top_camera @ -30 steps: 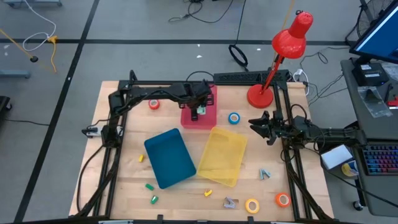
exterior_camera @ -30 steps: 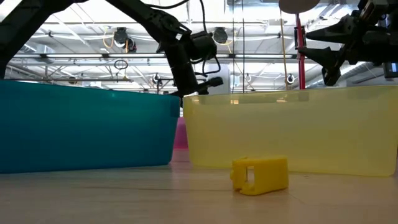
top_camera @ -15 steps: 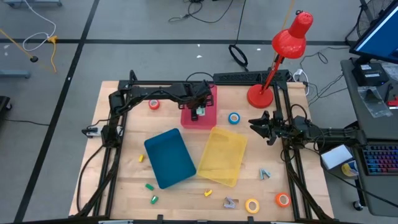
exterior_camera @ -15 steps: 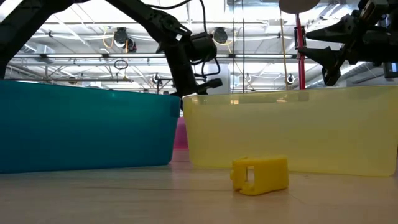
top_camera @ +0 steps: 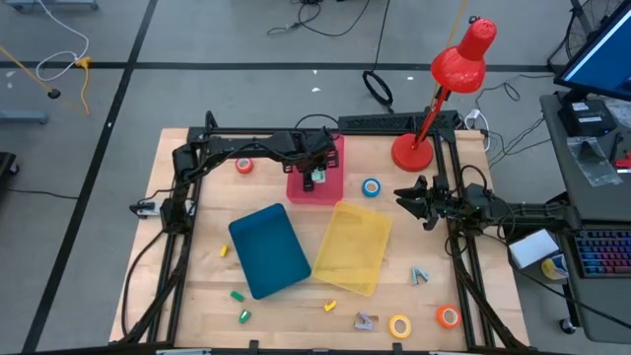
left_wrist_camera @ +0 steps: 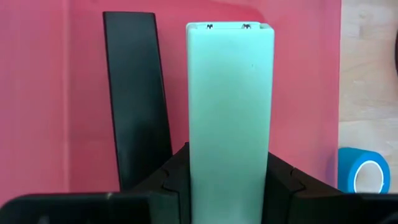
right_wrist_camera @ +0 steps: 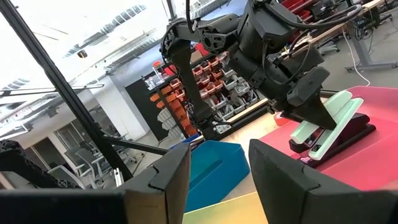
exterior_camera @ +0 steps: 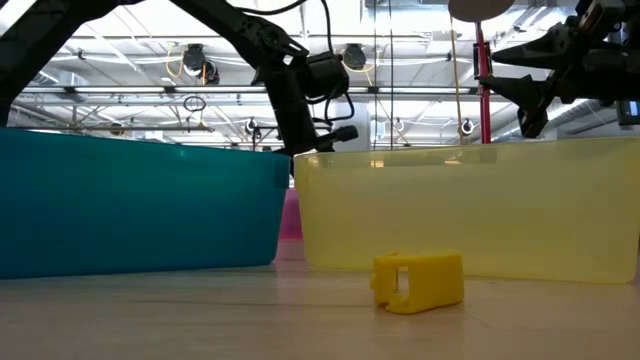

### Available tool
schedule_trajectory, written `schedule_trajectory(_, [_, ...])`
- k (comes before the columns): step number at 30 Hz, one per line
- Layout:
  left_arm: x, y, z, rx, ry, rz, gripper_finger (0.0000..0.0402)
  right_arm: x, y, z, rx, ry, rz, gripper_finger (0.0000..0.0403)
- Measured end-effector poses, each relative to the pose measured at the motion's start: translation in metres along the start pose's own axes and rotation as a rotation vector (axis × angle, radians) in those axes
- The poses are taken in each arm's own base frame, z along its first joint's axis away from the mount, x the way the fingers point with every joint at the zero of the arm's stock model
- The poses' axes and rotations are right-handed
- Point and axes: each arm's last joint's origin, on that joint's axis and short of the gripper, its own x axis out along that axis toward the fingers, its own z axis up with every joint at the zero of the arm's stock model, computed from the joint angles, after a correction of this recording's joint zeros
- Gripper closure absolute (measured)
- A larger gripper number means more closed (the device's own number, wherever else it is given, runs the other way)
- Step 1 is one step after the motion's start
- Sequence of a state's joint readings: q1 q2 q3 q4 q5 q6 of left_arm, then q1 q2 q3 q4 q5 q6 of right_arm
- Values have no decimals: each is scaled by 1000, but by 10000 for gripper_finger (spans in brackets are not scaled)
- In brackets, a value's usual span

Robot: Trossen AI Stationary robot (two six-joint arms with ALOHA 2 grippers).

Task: Pick and place Stapler, Stapler remover, tape
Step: Put the big light green stapler into the red bin

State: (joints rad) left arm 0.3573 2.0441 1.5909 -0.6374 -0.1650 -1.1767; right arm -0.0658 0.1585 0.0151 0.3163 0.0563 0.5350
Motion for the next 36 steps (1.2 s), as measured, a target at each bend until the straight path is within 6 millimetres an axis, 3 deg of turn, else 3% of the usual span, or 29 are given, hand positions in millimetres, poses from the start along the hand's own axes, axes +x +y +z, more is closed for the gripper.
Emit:
schedule_trajectory(8, [18, -2, -10, 14, 37, -5, 282, 0, 0, 0, 1, 0, 0, 245])
schedule_trajectory(29, [21, -3, -8, 79, 56, -41, 280, 0, 0, -1, 2, 6, -3, 245])
schedule_trajectory(36, [21, -3, -7, 105, 65, -47, 232, 0, 0, -1, 2, 6, -3, 245])
